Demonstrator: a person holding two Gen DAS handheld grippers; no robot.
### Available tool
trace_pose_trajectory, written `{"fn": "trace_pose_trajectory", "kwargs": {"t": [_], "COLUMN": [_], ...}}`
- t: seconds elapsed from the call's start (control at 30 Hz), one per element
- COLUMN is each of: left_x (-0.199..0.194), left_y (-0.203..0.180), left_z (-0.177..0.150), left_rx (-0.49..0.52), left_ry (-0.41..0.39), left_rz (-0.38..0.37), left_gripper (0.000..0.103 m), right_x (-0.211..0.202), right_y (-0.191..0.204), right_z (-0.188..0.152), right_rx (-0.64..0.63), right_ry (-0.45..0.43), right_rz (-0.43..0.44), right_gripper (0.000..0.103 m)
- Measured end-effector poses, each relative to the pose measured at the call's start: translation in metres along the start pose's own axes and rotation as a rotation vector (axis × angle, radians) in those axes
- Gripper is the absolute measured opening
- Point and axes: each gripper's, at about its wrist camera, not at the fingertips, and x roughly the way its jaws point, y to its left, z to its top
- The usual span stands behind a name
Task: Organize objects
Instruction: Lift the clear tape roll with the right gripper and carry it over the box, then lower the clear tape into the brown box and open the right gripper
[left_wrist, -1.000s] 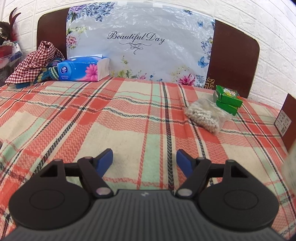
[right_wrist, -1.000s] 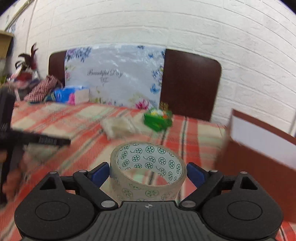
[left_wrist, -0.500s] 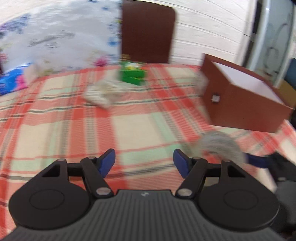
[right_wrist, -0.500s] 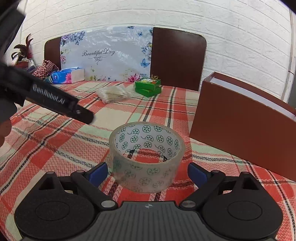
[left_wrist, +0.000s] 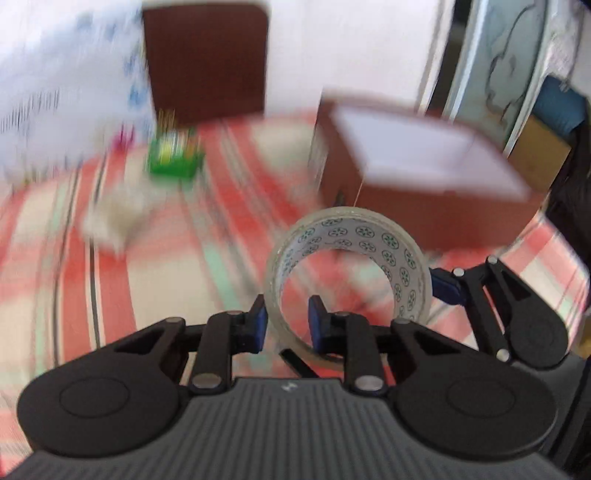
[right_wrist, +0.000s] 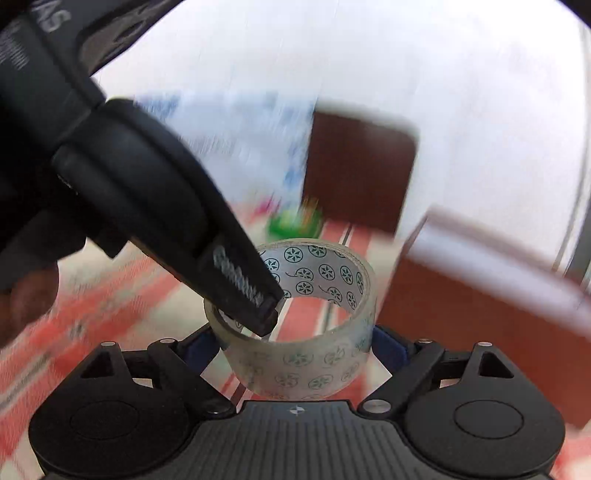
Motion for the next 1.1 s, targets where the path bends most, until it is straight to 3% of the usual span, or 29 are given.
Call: {"fn": "trace_pose_trajectory", "kwargs": {"t": [0.13,0.27,0.37,0.47,0.67,0.83,0.9,0.97,1.1], "left_x": [-0.014,-0.033,-0.045,-0.021,0.091,0.145,0.149,0.142,0.118], "left_y": [-0.038,-0.092,-0.122,-0.139,-0.147,-0.139,-0.138,-0.136,-0.128], "left_z": [0.077,0.175,0.217,0.218,0.179,0.160,0.159,0.163,0.160], "left_rx": [0.086,0.194,0.208,0.203,0.188,0.154,0.166,0.185,0.164], "left_ry": [-0.103,-0.230,-0.321,-0.293,-0.039,0.092,0.081,0.047,-0.004], "left_rz": [0.021,0.014,-0.029,-0.069,-0.048,-0.028,-0.006,0.021,-0.005], "left_gripper": [0.025,0.026,0.027,0.027,0.027,0.030,0.031,0.032,0.035], "right_x": [-0.003,-0.007,-0.021,-0.021,0.036,0.080,0.086,0.078,0.067], "right_y": [-0.043,-0.127,-0.182,-0.208,-0.224,-0.219,-0.220,-0.221,-0.222], "right_z": [0.049,0.133,0.182,0.176,0.088,0.053,0.050,0.053,0.058], "right_rx": [-0.070,-0.186,-0.247,-0.253,-0.099,-0.065,-0.062,-0.053,-0.007], "right_ry": [-0.136,-0.177,-0.187,-0.165,0.030,0.171,0.195,0.136,0.086], "right_rz": [-0.095,-0.146,-0.158,-0.170,-0.088,-0.037,-0.013,-0.028,-0.058], "right_gripper": [0.088,0.088,0.088,0.088,0.088,0.088,0.086,0.091,0.088]}}
